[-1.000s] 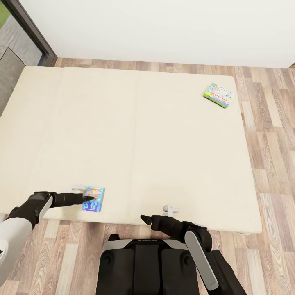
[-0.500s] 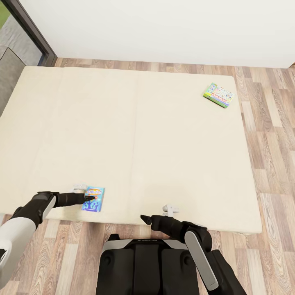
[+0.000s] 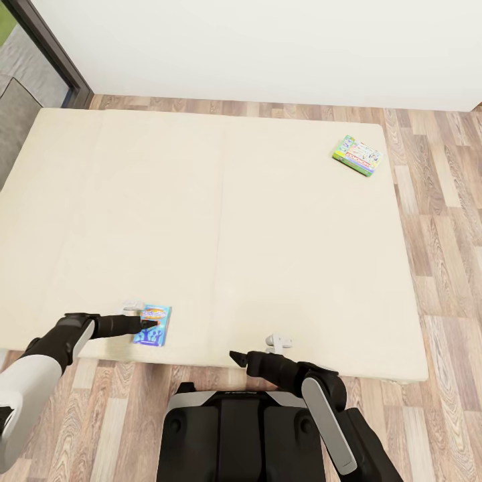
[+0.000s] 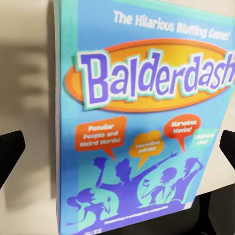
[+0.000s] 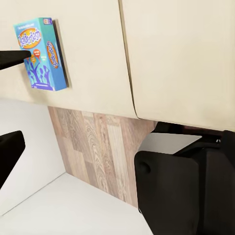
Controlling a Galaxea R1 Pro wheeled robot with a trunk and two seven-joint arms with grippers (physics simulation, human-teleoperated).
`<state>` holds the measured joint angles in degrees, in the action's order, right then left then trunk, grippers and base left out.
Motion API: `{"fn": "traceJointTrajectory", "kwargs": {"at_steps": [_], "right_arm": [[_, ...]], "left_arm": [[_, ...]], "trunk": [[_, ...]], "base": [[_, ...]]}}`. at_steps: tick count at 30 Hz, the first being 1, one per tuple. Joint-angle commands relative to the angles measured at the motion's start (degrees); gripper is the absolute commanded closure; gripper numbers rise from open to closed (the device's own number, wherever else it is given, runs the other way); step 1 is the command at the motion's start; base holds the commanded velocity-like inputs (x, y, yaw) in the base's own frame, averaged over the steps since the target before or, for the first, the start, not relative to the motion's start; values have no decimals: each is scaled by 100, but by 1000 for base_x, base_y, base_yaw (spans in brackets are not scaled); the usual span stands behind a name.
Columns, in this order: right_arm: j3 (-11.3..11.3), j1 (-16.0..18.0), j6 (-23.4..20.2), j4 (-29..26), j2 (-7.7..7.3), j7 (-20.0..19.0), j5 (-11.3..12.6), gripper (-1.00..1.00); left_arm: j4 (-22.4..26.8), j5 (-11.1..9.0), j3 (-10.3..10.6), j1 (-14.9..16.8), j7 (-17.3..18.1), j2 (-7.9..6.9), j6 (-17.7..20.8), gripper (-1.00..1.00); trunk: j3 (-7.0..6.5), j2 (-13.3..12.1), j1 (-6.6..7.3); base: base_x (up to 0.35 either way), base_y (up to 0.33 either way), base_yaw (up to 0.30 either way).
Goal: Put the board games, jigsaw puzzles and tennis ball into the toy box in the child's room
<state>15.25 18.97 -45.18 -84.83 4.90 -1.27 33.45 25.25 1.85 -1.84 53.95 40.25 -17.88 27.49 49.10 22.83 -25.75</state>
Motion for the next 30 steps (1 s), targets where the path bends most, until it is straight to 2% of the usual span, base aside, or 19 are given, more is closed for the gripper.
{"fn": "traceJointTrajectory", "kwargs": {"at_steps": [1, 18, 30], "right_arm": [[-6, 2, -29, -5, 2, -13, -13, -100], [-13, 2, -34, -7, -3, -13, -5, -100], [-13, 2, -33, -7, -6, -13, -5, -100]], "left_arm": [[6, 19, -20, 1, 27, 3, 37, -100], [6, 10, -21, 1, 27, 24, 28, -100], [6, 11, -19, 3, 27, 38, 28, -100]], "trunk": [[6, 9, -3], [6, 9, -3], [6, 9, -3]], "base": [[0, 0, 0], [0, -4, 0], [0, -124, 0]]}}
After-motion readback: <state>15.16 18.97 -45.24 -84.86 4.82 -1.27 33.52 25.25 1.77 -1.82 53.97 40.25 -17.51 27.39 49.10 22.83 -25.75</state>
